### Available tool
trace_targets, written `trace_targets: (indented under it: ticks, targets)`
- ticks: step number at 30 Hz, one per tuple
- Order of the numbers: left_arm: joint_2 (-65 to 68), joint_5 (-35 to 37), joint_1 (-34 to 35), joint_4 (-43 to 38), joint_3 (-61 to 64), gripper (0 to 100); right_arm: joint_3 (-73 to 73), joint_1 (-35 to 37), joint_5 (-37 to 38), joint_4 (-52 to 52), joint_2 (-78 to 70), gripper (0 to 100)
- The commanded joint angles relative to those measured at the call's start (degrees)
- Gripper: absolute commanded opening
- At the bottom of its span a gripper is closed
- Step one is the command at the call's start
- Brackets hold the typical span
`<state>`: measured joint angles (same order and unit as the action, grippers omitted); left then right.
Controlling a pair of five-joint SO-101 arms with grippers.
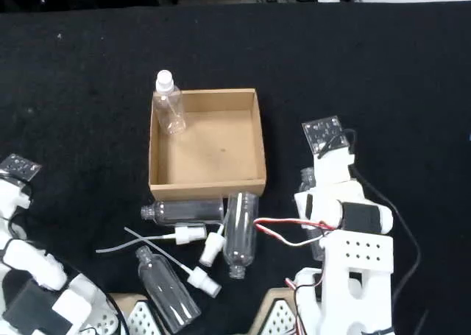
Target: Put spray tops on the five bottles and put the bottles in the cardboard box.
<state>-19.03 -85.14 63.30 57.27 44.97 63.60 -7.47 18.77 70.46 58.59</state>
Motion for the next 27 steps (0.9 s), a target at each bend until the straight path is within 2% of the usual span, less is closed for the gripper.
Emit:
trace_targets:
  ticks: [1,7,10,14,19,21,27]
  targets:
    - [-0.88,-11.43,-1.71,-7.91,3.12,23,-0.48,0.53,0.09,-1.49,1.54,1.1]
    - [-0.97,-9.23,-1.27,-7.91,0.48,23,-0.48,0.53,0.09,-1.49,1.54,1.1]
    - [-0.97,-6.33,-1.1,-4.48,-4.0,23,-0.48,0.53,0.09,-1.49,1.54,1.1]
    - [-0.97,-11.96,-1.19,8.44,-10.95,23,-0.48,0.53,0.09,-1.49,1.54,1.1]
    - [-0.97,-27.16,-1.1,32.88,-21.23,23,-0.48,0.53,0.09,-1.49,1.45,1.1]
    - [-0.97,-30.24,-1.54,37.98,-21.67,23,-0.48,0.53,0.09,-1.49,1.45,1.1]
    - [-0.97,-30.15,-0.75,30.24,-13.23,23,-0.48,0.53,0.09,-1.49,1.45,1.1]
